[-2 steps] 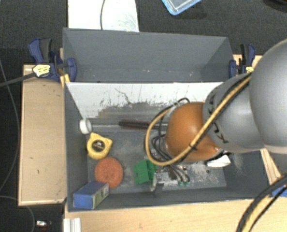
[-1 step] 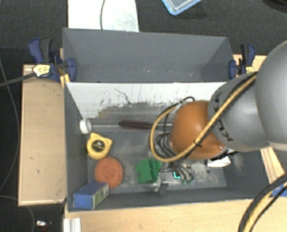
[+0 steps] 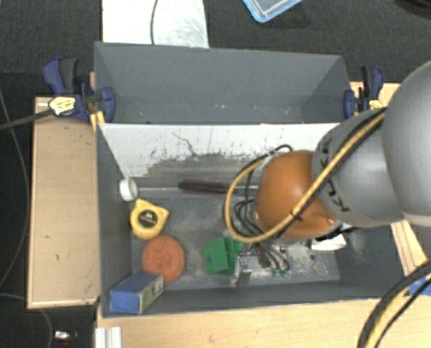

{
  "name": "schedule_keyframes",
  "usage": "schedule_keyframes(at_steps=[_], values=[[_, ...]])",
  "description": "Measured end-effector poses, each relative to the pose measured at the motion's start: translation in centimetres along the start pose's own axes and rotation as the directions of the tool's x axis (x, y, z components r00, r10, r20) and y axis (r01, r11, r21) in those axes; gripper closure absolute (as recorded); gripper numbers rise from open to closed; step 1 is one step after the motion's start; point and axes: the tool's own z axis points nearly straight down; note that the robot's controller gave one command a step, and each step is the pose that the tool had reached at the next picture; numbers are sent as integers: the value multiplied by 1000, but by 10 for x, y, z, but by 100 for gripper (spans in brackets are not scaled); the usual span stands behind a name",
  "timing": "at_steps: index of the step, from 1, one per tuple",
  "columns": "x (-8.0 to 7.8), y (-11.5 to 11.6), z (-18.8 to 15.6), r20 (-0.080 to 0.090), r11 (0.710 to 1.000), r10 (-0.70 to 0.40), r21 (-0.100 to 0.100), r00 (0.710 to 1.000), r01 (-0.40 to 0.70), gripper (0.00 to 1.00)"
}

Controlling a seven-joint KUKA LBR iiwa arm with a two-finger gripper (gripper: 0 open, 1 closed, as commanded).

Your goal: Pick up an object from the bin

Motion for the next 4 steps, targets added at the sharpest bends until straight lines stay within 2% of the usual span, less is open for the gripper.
schedule_keyframes(at_steps=[4], values=[[0, 0, 0, 0, 1000, 10, 0, 1000, -10, 100]])
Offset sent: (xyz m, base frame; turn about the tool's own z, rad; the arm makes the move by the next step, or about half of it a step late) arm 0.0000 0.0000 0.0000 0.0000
